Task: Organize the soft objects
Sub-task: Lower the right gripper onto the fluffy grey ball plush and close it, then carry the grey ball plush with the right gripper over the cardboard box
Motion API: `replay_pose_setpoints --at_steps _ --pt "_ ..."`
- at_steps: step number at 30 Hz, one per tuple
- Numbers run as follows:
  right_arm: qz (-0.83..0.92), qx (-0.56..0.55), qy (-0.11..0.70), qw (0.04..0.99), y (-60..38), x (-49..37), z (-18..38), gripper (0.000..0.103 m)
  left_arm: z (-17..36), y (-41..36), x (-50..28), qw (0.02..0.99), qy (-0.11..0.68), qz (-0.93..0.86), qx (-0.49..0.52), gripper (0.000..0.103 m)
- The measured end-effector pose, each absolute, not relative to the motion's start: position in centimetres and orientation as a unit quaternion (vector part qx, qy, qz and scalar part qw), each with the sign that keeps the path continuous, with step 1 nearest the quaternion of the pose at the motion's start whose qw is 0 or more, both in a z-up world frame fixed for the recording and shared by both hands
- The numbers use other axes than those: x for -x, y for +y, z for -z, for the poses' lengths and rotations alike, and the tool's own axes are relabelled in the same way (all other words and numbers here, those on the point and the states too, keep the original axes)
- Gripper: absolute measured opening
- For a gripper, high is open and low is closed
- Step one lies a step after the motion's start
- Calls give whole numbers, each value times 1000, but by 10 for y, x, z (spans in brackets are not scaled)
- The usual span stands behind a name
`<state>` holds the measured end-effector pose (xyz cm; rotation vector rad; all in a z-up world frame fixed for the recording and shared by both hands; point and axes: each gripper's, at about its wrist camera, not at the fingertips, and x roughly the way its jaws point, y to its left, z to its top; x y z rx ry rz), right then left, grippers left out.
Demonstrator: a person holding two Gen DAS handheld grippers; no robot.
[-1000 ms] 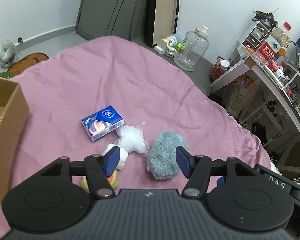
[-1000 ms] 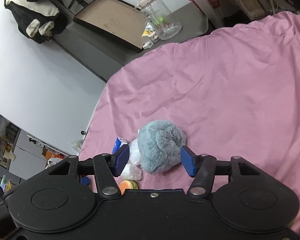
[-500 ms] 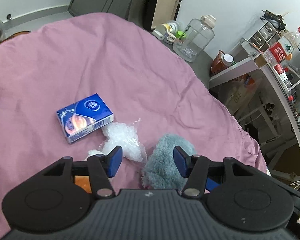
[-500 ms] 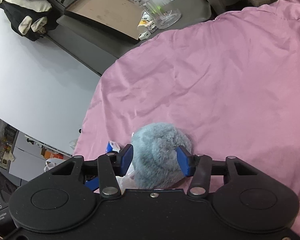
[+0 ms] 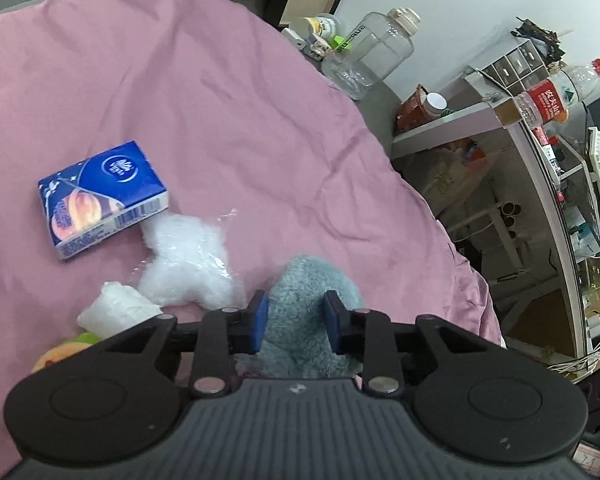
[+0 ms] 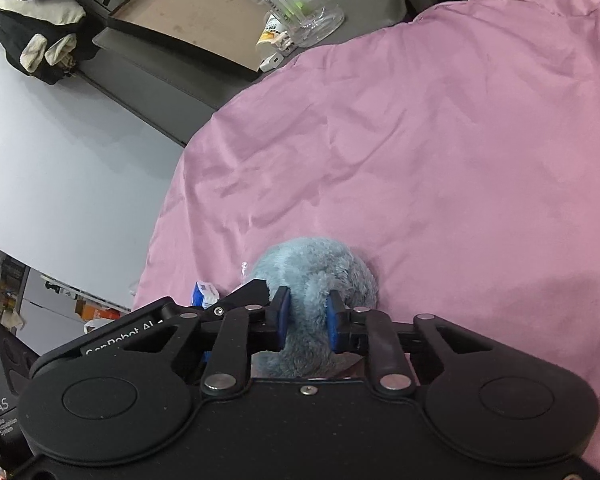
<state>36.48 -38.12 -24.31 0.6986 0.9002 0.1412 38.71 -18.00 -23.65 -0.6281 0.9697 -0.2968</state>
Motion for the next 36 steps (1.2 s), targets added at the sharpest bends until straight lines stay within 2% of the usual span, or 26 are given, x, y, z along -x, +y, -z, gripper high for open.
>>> replay_pose_setpoints --at_steps 12,36 --pt "-73 -315 414 851 -375 -349 214 17 212 -175 -368 828 446 144 308 27" --pt "-119 -306 365 871 -330 -291 129 17 118 -127 -296 857 389 142 307 27"
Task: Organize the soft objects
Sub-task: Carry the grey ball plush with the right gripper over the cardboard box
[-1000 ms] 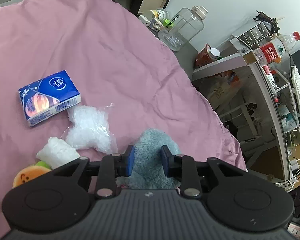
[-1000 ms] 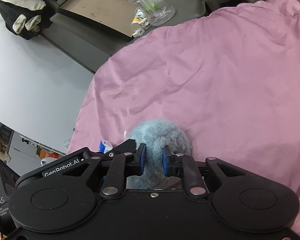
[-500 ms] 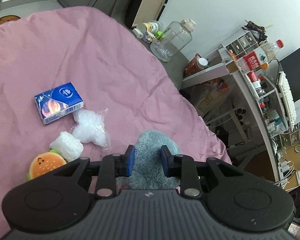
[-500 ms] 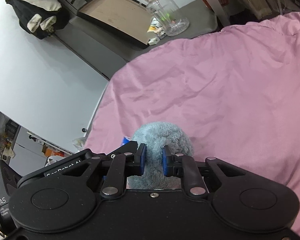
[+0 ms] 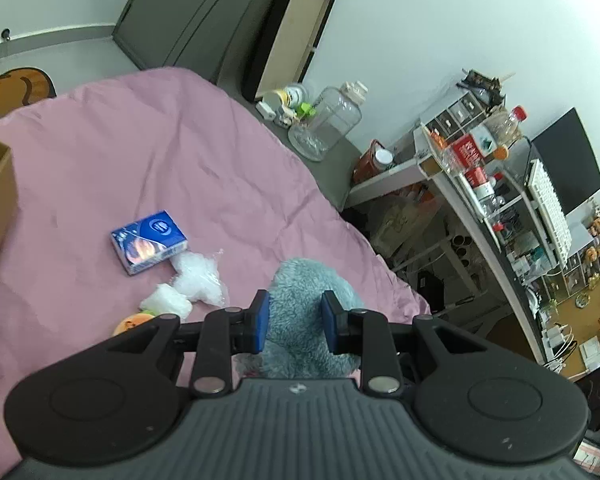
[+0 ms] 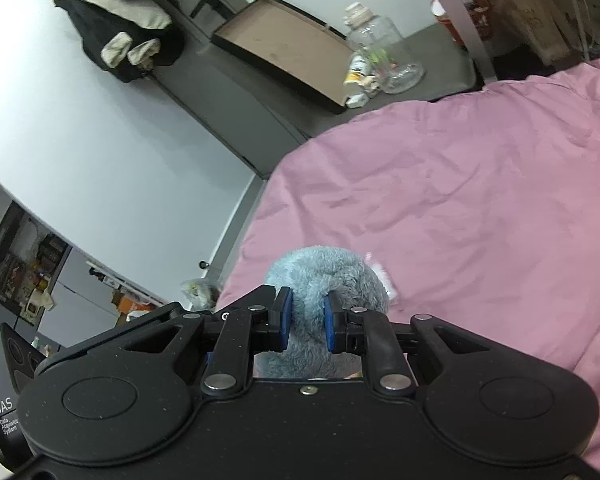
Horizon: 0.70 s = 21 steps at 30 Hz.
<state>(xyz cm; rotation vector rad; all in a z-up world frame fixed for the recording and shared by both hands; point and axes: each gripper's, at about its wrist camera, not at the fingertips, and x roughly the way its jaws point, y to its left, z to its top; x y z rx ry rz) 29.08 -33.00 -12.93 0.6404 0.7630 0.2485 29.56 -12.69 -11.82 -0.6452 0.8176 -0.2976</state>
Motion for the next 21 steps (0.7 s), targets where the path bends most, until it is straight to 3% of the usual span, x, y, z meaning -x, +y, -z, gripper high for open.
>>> replay_pose_setpoints --at_steps 21 --pt "-181 -290 356 870 -234 -269 97 17 77 -33 -251 878 356 97 304 27"
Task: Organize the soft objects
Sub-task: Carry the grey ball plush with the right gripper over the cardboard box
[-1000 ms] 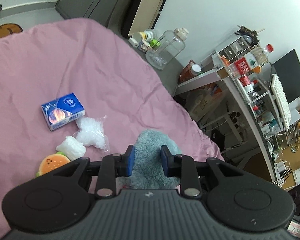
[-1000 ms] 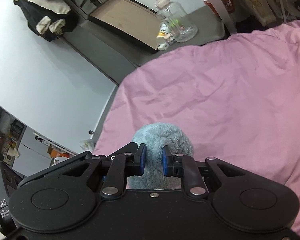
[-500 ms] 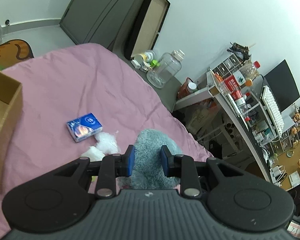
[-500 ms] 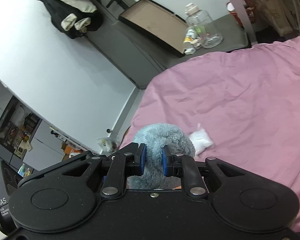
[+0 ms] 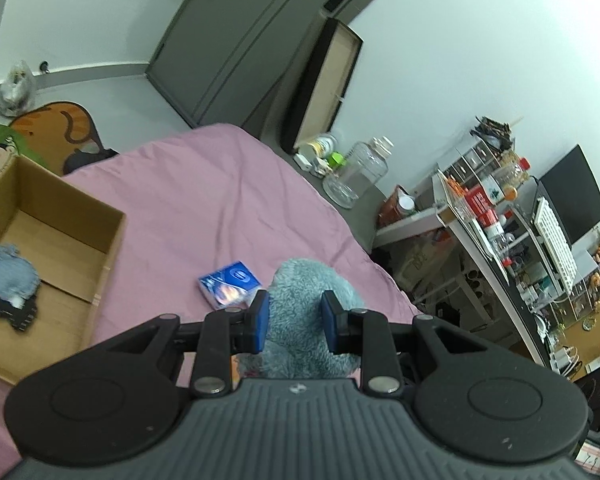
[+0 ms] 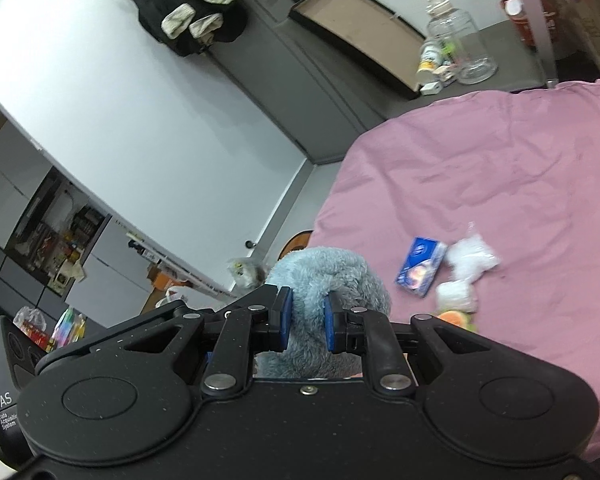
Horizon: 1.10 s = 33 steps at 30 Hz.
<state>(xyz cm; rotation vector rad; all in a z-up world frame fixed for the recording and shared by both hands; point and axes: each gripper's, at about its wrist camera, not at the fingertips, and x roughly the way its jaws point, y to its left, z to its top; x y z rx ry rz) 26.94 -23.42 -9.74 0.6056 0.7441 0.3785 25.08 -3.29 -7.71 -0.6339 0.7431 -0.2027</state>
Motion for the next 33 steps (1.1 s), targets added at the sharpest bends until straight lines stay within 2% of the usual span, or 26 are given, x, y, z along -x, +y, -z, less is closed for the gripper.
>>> replay_pose_setpoints --at_steps 15,33 --pt "-223 -282 386 850 -143 -286 106 17 84 55 -250 876 357 44 321 27" --pt "-231 -287 450 814 -59 -331 151 17 132 144 -282 852 397 -4 341 27"
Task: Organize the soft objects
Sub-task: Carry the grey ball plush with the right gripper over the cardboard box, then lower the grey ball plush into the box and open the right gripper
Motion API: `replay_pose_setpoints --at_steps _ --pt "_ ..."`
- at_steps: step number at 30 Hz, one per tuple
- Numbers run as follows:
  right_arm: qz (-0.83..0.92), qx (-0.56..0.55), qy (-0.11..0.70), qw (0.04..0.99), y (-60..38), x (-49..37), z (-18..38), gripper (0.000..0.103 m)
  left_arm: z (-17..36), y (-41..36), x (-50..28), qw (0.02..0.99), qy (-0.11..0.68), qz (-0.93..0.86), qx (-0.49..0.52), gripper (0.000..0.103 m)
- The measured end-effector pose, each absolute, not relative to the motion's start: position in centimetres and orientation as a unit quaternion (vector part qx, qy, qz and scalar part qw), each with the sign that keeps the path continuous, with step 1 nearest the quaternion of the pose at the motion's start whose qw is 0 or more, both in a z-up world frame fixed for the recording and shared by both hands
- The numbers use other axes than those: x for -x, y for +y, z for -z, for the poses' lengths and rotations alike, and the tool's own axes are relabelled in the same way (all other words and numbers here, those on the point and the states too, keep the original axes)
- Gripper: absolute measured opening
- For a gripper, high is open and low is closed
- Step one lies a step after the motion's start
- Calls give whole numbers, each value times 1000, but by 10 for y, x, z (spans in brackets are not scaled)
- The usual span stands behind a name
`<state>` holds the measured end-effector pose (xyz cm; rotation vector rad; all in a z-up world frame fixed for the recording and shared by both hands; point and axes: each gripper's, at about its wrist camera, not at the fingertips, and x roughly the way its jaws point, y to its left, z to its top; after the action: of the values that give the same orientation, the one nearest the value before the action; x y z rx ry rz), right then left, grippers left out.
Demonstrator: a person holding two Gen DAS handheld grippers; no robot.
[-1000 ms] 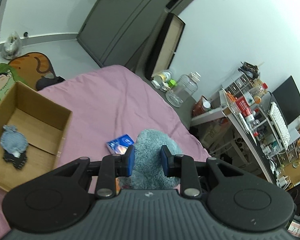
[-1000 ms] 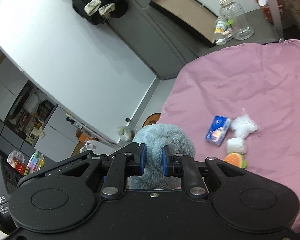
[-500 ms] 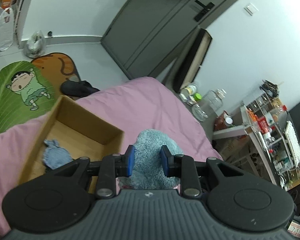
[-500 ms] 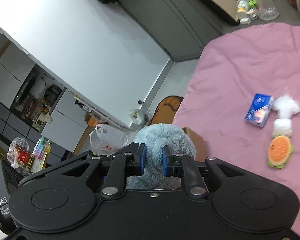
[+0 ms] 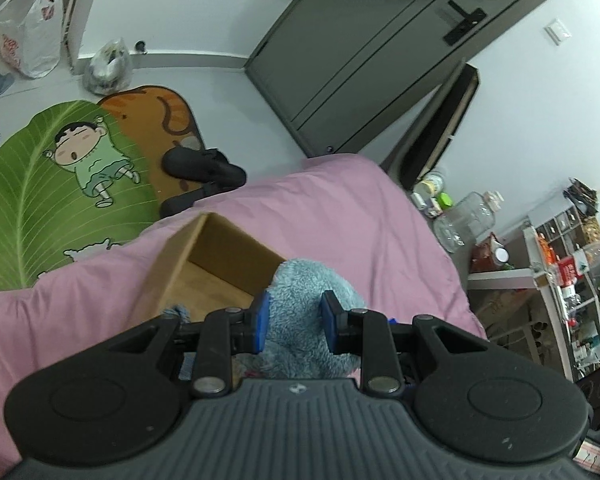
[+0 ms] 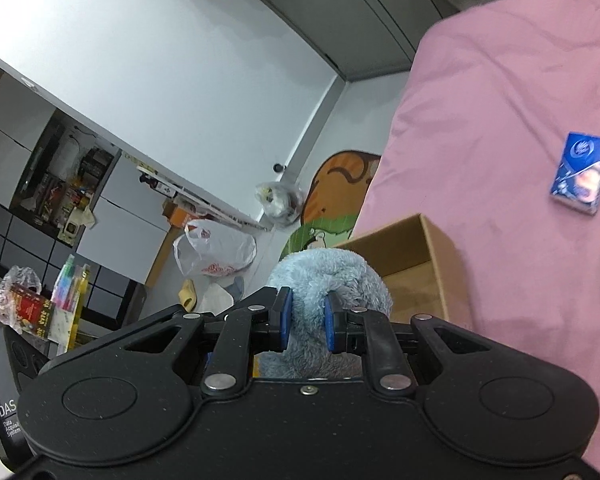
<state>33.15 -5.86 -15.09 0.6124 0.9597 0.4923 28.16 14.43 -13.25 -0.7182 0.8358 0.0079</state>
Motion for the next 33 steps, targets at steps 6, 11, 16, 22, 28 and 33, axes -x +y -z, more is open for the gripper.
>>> replay_pose_setpoints --at_steps 6,11,16,22,28,33 --pt "-230 -285 471 802 -43 -343 168 17 151 162 -292 842 413 -20 346 27" --pt "-224 -290 488 792 -36 -351 178 23 161 171 -301 835 426 -29 348 27" --pt "-210 -291 501 788 -35 -355 184 28 161 172 -304 841 432 -46 321 28" --pt "-205 -288 500 791 -43 -348 176 28 158 173 -302 837 437 -58 324 31" --pt "-191 -280 492 802 -56 -333 161 28 146 166 -294 835 446 -77 311 37" --pt "-180 -271 485 812 -69 -316 153 35 135 153 -282 839 452 -79 291 56"
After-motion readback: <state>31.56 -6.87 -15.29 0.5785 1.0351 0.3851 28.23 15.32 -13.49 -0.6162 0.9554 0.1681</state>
